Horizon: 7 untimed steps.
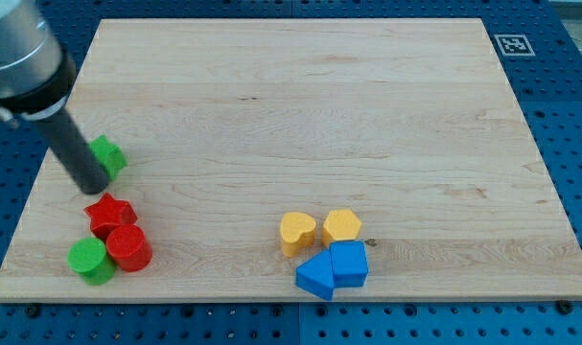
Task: Slide the green star towards the right side
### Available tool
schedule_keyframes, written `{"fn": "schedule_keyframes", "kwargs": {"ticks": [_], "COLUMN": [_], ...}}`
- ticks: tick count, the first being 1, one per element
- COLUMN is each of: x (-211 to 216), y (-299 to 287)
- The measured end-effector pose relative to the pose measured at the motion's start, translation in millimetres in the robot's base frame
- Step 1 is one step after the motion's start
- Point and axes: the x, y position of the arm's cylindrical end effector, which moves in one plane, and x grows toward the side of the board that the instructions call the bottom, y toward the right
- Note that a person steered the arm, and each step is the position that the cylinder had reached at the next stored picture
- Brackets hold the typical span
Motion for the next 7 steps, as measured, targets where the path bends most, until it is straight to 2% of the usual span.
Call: {"fn": "schedule_keyframes", "kwargs": {"ticks": [1, 3, 4, 7], "x": [-20, 26, -8, -40], "y": [12, 4, -6, -46]}}
